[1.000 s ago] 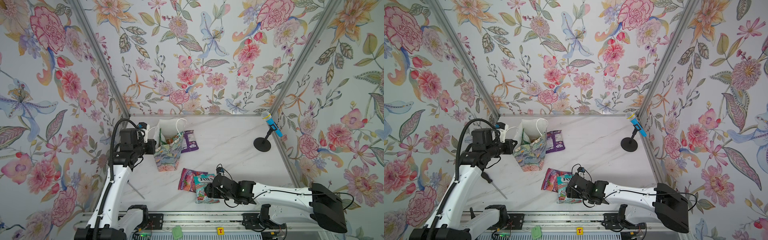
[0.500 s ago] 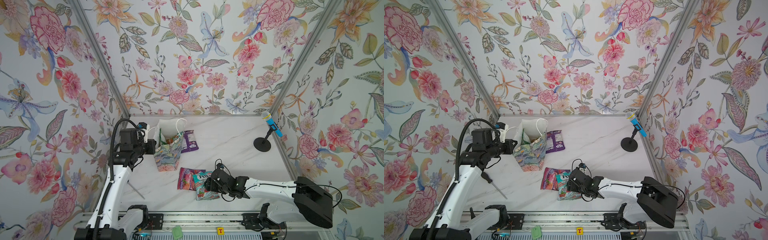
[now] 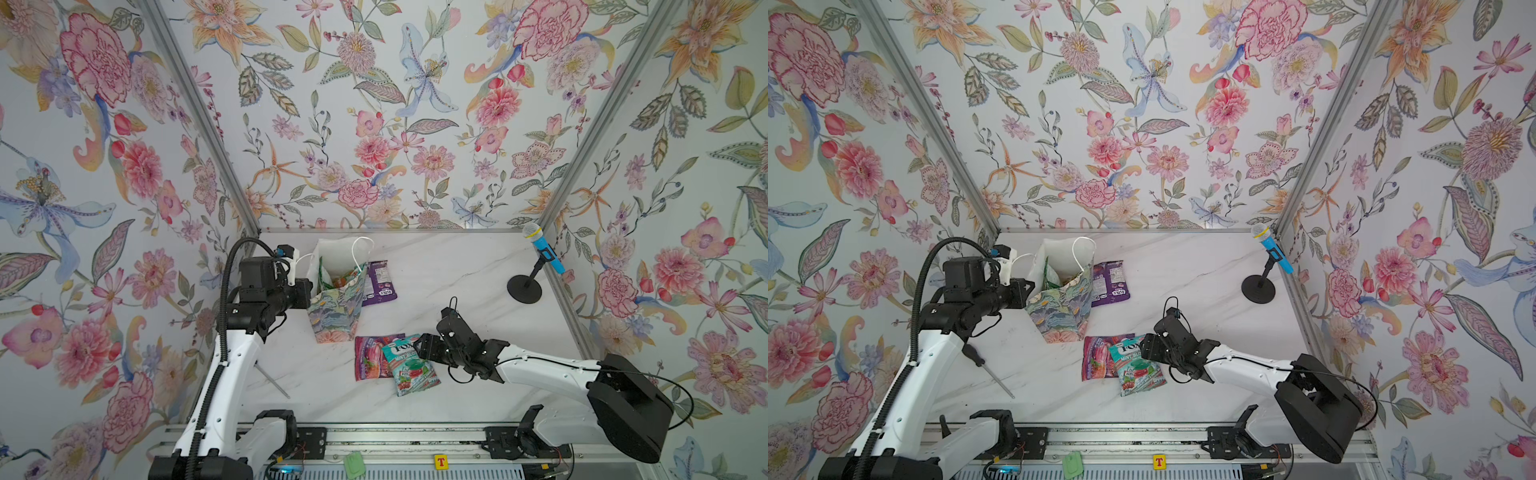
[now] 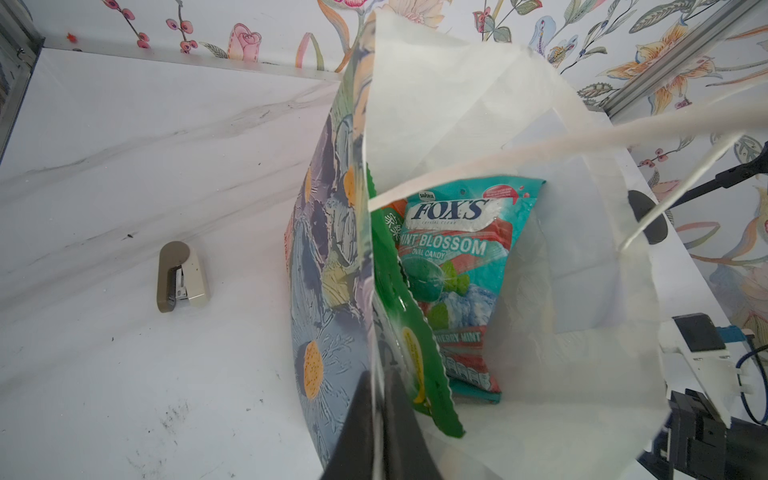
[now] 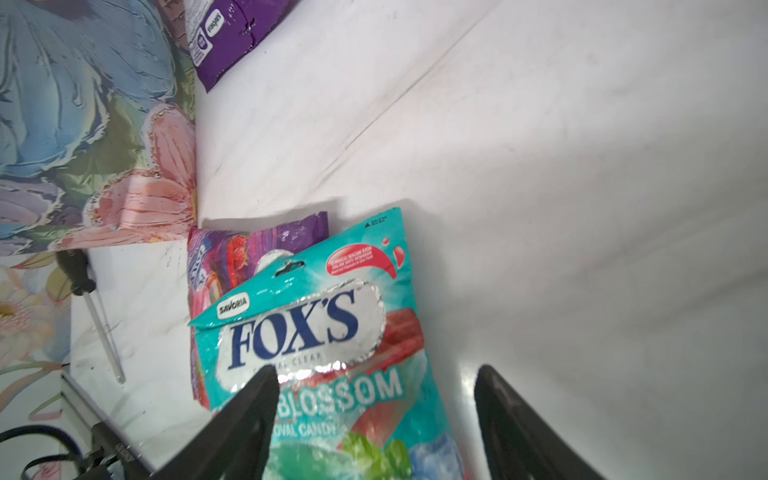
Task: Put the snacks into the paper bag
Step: 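Close the right gripper on the teal Mint Blossom packet and lift it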
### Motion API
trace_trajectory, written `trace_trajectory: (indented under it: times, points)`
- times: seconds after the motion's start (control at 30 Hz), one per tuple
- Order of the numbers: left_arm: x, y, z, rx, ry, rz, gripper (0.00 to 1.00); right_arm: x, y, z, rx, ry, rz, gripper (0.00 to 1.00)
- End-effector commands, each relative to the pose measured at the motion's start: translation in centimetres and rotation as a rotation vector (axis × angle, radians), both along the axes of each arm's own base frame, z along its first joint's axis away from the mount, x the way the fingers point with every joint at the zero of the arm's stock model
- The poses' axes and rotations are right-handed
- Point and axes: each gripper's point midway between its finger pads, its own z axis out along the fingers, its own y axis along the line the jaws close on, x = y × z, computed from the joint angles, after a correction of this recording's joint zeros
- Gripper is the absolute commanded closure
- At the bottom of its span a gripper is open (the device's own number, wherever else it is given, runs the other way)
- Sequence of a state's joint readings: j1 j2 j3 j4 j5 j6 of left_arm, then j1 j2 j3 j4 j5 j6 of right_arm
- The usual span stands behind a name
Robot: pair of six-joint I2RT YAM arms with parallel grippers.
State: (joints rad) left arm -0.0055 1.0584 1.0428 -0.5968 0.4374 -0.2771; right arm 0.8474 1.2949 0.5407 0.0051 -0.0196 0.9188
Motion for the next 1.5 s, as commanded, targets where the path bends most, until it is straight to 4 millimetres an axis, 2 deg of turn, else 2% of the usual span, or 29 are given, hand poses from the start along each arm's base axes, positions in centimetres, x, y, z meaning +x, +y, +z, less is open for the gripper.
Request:
trace_trajectory:
  times: [0.0,0.17,0.57,0.6,0.73,0.83,0.87,0.9,1.1,1.47]
  points:
    - [-0.4,0.6,-1.4,0.014,0.049,0.016,0.92,-1.7,-0.6,-0.7,0.016,0.029,0.04,0.24]
    - [-0.3,0.5,-1.4,0.01,0.047,0.011,0.92,-3.4,-0.9,-1.8,0.077,0.063,0.062,0.24]
    - [-0.5,0.4,-1.2,0.006,0.043,0.012,0.92,-4.0,1.8,-3.1,0.131,0.108,0.159,0.3]
    - [-0.5,0.4,-1.1,0.008,0.041,0.013,0.92,-3.9,1.8,-3.4,0.126,0.11,0.149,0.33]
    - [-0.4,0.4,-1.1,0.007,0.042,0.012,0.92,-3.2,2.6,-3.6,0.146,0.094,0.125,0.56]
    - [-0.4,0.5,-1.2,0.009,0.045,0.014,0.92,-2.7,2.8,-3.2,0.15,0.074,0.111,0.86]
    - [-0.4,0.5,-1.2,0.011,0.044,0.014,0.92,-2.4,2.8,-3.0,0.151,0.066,0.105,0.97]
    - [-0.4,0.5,-1.2,0.01,0.043,0.014,0.92,-2.3,2.8,-2.7,0.149,0.057,0.102,1.0]
    - [-0.3,0.5,-1.2,0.01,0.042,0.013,0.92,-1.3,2.2,0.8,0.131,-0.017,0.102,1.0]
    - [-0.3,0.4,-1.1,0.003,0.04,0.01,0.92,0.6,0.8,10.3,0.173,-0.195,0.049,1.0]
